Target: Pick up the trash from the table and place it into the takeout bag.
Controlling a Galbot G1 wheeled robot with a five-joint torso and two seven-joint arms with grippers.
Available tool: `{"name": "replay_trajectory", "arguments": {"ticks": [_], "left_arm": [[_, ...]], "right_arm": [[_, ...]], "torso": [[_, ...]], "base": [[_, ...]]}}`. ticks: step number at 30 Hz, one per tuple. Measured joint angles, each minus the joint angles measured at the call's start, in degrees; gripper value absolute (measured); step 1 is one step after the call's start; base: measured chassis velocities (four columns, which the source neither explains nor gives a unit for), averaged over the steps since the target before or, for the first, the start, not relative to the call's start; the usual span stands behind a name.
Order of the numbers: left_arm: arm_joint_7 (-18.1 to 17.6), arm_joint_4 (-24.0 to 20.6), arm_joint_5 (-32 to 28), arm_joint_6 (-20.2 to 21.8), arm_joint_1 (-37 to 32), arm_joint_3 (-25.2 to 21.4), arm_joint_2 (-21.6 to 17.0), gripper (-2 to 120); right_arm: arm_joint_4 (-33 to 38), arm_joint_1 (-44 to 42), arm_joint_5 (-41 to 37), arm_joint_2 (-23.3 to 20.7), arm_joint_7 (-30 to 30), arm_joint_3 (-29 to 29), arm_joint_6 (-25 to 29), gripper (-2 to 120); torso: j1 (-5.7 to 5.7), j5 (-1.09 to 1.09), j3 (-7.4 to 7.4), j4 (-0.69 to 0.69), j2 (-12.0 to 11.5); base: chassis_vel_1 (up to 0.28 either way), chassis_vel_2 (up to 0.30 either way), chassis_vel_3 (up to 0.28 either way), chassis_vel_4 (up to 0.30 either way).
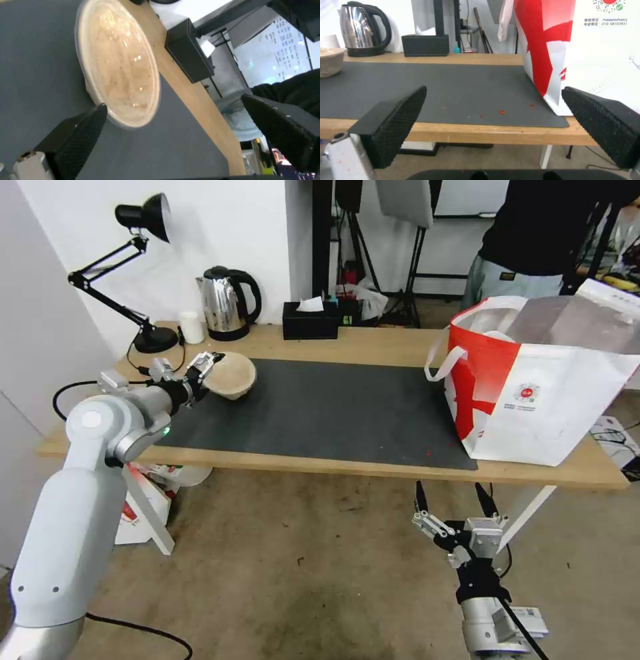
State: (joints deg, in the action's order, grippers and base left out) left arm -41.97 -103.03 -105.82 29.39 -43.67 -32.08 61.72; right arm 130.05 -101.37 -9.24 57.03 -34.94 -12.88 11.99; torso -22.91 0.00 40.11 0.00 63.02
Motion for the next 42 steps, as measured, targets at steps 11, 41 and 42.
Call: {"name": "replay_trajectory", "arguments": {"ticks": [11, 41, 42], "left_arm": [[0.8, 2.0, 1.6, 0.0, 0.6, -0.5, -0.6, 100], [3.3, 10.4, 7.9, 0.0, 4.6, 1.8, 1.6, 100], [3.4, 10.7, 8.1, 0.0, 4.7, 1.9, 1.8, 100]], "right_arm": [[0.0, 0.0, 0.0, 0.0, 0.0, 0.0, 0.0, 100], [0.0, 0.0, 0.0, 0.0, 0.0, 0.0, 0.0, 100], [0.0, 0.0, 0.0, 0.0, 0.0, 0.0, 0.0, 100]], "torso": [[0.00, 0.00, 0.00, 0.00, 0.0], [0.00, 0.00, 0.00, 0.00, 0.0], [-0.01, 0.00, 0.00, 0.00, 0.0]], "base": [[0.000, 0.000, 0.000, 0.000], [0.000, 0.000, 0.000, 0.000], [0.000, 0.000, 0.000, 0.000]]}}
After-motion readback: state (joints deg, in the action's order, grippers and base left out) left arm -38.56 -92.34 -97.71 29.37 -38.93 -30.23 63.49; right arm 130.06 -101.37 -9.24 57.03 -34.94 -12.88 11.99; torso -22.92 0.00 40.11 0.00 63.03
